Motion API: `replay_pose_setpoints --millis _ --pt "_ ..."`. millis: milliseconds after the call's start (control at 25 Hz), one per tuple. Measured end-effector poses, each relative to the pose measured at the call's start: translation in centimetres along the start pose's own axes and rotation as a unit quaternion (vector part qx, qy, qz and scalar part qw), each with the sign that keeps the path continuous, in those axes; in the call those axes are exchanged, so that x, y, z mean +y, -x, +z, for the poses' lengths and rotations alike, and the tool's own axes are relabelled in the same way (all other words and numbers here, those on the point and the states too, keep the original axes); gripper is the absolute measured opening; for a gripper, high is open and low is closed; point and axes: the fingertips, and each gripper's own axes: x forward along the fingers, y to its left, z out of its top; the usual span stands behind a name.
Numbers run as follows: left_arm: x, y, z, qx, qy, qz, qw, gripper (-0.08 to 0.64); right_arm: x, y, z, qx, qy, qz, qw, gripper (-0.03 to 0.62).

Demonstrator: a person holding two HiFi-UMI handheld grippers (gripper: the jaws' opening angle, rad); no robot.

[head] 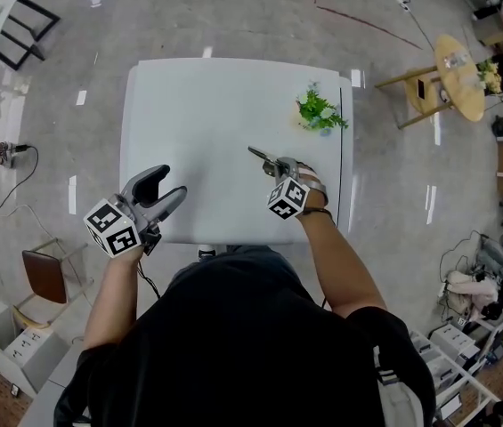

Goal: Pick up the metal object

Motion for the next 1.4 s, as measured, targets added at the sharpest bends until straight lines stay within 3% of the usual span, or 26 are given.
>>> replay_pose_setpoints --millis 560,1080,1400 --pt "-2.0 1.8 0.7 -0.008 -0.028 -0.021 0.9994 0.264 0.0 3.6 0.0 -0.008 -0.045 -0.023 0.999 0.032" --pt "-4.0 4.2 1.8 -0.016 -0.064 -0.043 0.9969 0.264 -1.3 11.2 3.6 -0.070 -0.112 -0.063 0.989 0.034" --pt "-6.1 5.0 1.9 -0.014 -0.081 -0.057 0.9950 0.264 -2.2 17.4 5.6 -0.110 -0.119 -0.111 0.981 0.034"
